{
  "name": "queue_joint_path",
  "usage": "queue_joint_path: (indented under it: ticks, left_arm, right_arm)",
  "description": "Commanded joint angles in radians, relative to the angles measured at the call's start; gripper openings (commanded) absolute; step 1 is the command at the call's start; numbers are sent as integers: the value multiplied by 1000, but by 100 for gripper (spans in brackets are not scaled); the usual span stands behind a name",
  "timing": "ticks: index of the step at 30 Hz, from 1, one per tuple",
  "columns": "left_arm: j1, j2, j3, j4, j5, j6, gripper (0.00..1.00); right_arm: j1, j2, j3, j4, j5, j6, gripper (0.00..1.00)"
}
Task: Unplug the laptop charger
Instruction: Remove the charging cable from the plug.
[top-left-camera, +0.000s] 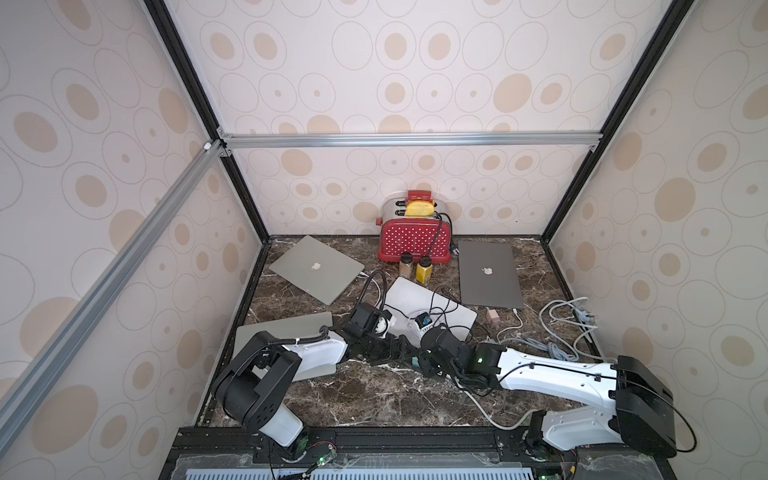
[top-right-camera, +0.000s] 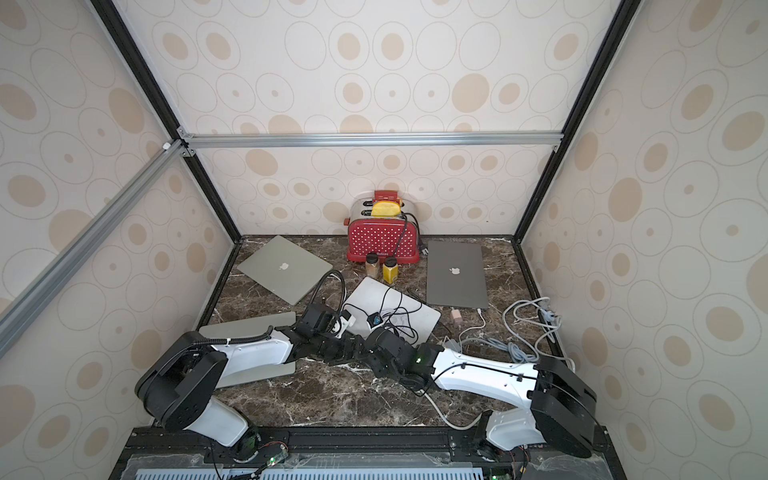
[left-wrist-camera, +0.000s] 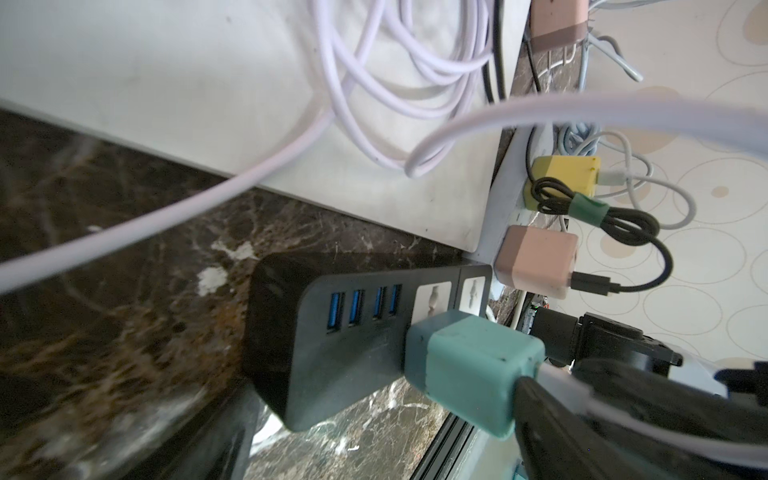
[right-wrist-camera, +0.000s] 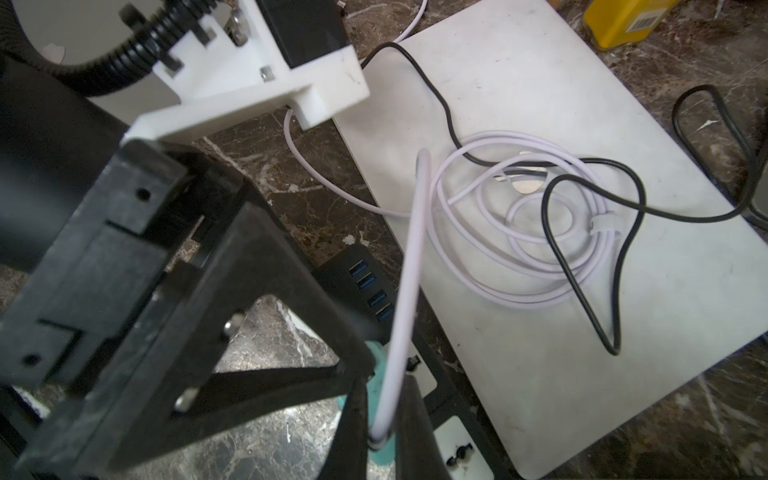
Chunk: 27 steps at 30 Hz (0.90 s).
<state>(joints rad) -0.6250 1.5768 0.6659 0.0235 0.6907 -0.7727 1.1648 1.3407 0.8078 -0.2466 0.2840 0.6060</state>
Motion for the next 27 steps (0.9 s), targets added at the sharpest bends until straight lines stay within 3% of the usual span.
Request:
queue_joint_path:
  ticks: [1, 4, 9, 21, 27]
  left_arm:
    - [-31, 103, -51, -134, -133, 22, 96]
    - [-30, 112, -54, -119, -131, 15, 97]
    - [-30, 114, -54, -119, -128, 16, 97]
    - [-30, 96, -62, -138, -152, 4, 97]
    - [-30, 98, -39, -206, -155, 28, 97]
  right_arm:
    - [10, 28, 92, 42, 35, -57, 0]
    - [15, 25, 93, 16, 64, -64, 0]
    - [14, -17, 12, 137, 24, -8, 0]
    - [13, 26, 73, 22, 40, 21, 0]
    - [16, 14, 48, 69, 1, 35, 0]
